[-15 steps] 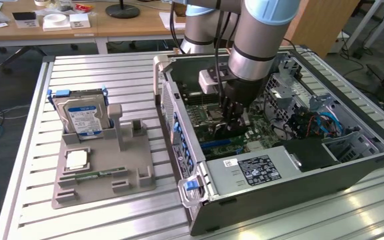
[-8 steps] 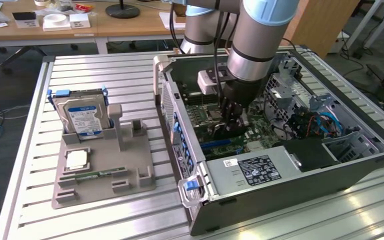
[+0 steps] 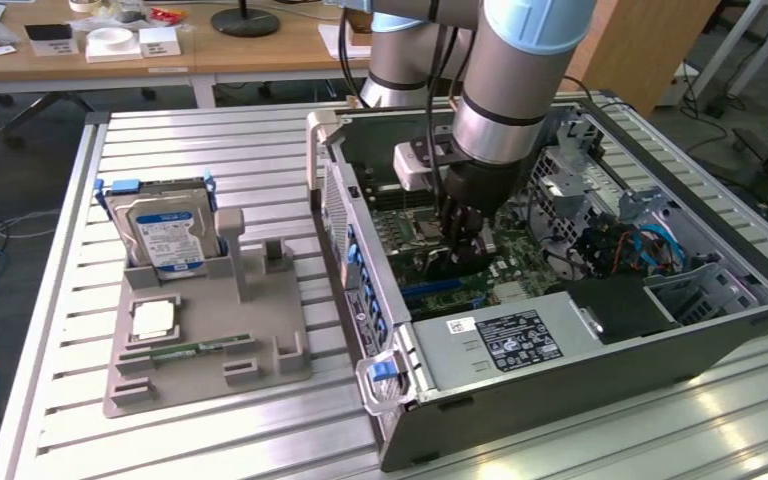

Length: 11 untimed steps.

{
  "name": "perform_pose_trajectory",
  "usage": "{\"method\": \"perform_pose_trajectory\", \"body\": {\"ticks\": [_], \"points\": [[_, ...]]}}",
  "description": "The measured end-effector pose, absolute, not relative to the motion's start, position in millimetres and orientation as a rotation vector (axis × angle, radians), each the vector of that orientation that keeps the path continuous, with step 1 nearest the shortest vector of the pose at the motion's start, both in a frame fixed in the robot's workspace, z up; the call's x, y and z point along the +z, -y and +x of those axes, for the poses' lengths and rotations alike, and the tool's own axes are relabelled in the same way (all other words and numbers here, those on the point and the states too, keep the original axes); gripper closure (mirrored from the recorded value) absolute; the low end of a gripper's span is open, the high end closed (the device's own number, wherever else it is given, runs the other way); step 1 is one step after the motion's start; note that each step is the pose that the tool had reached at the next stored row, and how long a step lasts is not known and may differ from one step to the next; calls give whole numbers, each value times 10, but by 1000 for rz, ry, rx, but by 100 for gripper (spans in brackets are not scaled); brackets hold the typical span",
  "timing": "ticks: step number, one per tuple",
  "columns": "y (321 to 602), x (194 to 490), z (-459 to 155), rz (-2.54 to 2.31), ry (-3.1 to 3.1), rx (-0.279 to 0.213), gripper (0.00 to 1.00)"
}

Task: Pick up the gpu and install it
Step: 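Insert the gpu into the slot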

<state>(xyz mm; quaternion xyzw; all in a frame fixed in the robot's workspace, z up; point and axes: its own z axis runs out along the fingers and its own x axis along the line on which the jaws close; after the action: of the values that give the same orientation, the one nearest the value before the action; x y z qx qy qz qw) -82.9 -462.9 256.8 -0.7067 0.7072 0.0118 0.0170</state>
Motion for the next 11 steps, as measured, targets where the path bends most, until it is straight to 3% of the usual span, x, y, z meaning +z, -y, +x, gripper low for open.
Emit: {"method": "perform_pose_trajectory", "body": {"ticks": [11], "points": [[4629, 2542, -837, -2196, -2198, 37, 73]]}}
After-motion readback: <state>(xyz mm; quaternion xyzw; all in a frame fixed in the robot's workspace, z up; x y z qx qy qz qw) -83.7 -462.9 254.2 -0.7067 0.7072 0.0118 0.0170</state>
